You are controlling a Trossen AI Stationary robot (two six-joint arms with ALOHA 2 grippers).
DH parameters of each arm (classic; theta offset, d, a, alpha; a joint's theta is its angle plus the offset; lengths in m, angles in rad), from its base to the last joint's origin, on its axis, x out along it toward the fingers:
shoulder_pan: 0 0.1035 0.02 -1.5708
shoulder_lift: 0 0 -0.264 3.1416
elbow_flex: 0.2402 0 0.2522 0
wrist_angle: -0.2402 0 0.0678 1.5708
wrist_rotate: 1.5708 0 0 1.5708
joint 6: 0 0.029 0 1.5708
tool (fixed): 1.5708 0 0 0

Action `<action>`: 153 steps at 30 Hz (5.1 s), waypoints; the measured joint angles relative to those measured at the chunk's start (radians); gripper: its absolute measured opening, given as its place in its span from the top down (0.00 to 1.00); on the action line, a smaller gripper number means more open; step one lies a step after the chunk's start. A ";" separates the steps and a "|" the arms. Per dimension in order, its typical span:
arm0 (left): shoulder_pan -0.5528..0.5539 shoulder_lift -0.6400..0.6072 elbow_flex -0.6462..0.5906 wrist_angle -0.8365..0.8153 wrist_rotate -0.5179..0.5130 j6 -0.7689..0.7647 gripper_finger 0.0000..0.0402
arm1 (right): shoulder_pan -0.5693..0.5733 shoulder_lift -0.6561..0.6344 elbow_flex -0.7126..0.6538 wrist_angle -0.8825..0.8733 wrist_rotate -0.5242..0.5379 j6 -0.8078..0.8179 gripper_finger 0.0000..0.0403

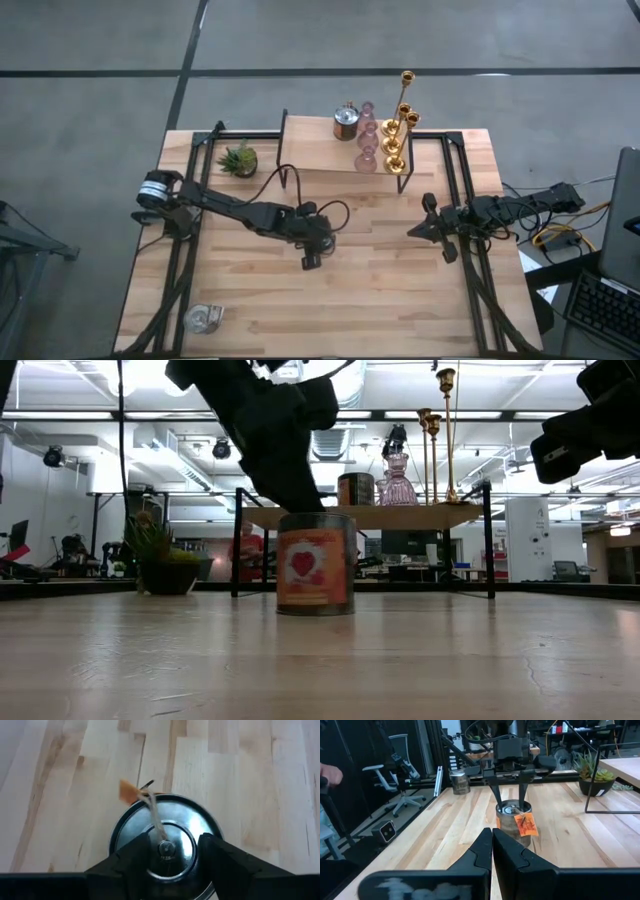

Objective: Pick & Place candle stick holders
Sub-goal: Align the right silver scented candle on the shelf with the silver scented candle

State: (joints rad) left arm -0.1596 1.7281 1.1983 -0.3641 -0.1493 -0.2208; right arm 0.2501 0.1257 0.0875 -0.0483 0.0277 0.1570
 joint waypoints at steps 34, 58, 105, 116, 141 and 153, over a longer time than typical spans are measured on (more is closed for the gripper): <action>-0.130 0.029 0.010 -0.073 -0.202 0.202 0.68 | 0.000 0.001 0.000 0.000 0.000 0.000 0.98; -0.135 0.064 0.031 -0.085 -0.192 0.160 0.99 | 0.000 0.001 0.000 0.000 0.000 0.000 0.98; -0.071 0.067 0.313 -0.416 -0.192 0.203 1.00 | 0.000 0.001 0.000 0.000 0.000 0.000 0.98; 0.027 0.065 0.445 -0.510 -0.164 0.275 1.00 | 0.000 0.001 0.000 0.000 0.000 0.000 0.98; 0.169 0.065 0.648 -0.568 -0.160 0.402 1.00 | 0.000 0.002 0.000 0.000 0.000 0.000 0.98; 0.301 0.065 0.683 -0.562 -0.161 0.439 1.00 | 0.000 0.002 0.000 0.000 0.000 0.000 0.98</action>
State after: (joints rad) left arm 0.1411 1.7927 1.8813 -0.9257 -0.3108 0.2186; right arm 0.2501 0.1272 0.0875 -0.0483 0.0277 0.1570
